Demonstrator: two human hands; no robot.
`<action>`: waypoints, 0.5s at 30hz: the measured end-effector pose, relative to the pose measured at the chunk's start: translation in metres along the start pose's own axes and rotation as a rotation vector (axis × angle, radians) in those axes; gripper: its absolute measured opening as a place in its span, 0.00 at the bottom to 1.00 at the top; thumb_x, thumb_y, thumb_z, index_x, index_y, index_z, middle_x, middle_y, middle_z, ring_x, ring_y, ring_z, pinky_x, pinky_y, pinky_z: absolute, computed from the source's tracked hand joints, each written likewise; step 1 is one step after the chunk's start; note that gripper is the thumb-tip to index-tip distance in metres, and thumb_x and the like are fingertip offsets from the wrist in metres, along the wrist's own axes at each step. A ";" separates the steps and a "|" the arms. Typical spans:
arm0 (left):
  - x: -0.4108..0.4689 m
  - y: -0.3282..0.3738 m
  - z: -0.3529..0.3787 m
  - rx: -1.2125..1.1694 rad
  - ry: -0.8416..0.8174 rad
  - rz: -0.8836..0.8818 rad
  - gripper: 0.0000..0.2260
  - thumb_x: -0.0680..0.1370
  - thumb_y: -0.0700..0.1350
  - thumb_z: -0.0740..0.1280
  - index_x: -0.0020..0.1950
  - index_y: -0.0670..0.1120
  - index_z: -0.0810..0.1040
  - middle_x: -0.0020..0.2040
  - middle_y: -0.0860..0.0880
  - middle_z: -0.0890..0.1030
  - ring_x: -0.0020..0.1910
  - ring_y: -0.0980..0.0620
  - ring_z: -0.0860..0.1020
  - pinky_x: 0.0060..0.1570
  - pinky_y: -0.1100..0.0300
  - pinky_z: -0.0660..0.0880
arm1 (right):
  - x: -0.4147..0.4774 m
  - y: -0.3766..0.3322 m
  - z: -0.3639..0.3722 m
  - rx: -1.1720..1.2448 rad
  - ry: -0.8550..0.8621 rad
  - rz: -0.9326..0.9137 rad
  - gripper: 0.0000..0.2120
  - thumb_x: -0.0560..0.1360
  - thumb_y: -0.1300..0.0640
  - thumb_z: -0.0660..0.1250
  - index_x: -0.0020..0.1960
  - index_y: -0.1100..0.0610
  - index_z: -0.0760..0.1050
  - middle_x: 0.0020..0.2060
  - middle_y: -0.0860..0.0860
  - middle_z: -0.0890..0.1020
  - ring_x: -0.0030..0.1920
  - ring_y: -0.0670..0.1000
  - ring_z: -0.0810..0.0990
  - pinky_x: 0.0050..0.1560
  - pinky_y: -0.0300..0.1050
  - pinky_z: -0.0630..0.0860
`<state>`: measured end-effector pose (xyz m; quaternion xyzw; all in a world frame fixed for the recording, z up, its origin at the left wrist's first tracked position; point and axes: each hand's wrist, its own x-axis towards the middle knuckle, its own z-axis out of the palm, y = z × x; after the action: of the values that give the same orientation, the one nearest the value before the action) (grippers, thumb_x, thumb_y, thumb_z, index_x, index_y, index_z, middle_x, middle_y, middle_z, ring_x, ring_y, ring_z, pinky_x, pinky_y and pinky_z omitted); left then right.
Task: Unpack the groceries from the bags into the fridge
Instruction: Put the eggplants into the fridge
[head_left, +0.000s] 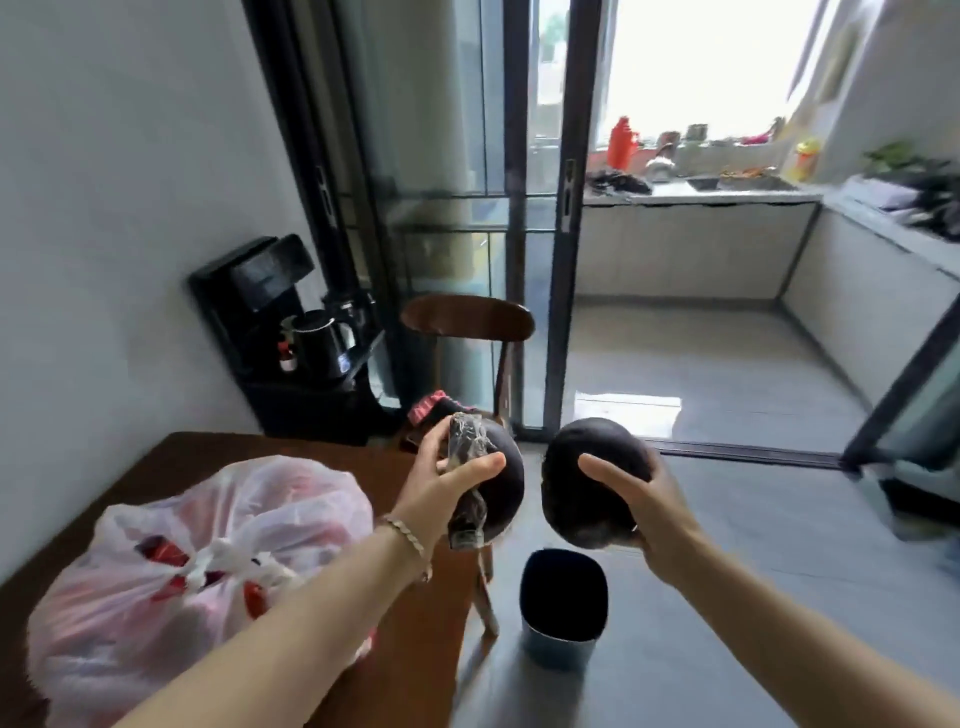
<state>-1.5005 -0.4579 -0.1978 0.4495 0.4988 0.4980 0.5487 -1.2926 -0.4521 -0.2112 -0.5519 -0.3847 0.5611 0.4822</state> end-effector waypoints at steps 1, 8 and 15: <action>0.016 -0.001 0.035 0.003 -0.054 -0.020 0.37 0.61 0.50 0.73 0.69 0.48 0.67 0.55 0.47 0.79 0.53 0.52 0.79 0.52 0.59 0.75 | 0.004 -0.008 -0.035 -0.011 0.059 -0.012 0.43 0.49 0.43 0.78 0.63 0.46 0.70 0.56 0.50 0.78 0.56 0.54 0.77 0.54 0.62 0.77; 0.082 -0.007 0.301 -0.032 -0.342 -0.131 0.49 0.48 0.54 0.75 0.68 0.47 0.67 0.60 0.39 0.75 0.51 0.43 0.77 0.39 0.54 0.76 | 0.007 -0.059 -0.296 -0.050 0.388 -0.153 0.30 0.57 0.51 0.79 0.56 0.47 0.71 0.50 0.48 0.78 0.49 0.47 0.77 0.41 0.45 0.75; 0.107 -0.004 0.536 -0.098 -0.617 -0.229 0.44 0.52 0.48 0.75 0.68 0.43 0.67 0.50 0.39 0.76 0.42 0.44 0.78 0.29 0.56 0.77 | -0.002 -0.102 -0.512 -0.108 0.705 -0.200 0.37 0.50 0.47 0.79 0.57 0.49 0.72 0.52 0.51 0.80 0.53 0.53 0.79 0.50 0.47 0.75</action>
<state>-0.9657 -0.3495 -0.1596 0.4932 0.3322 0.2968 0.7472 -0.7734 -0.4810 -0.1610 -0.6956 -0.2762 0.2656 0.6078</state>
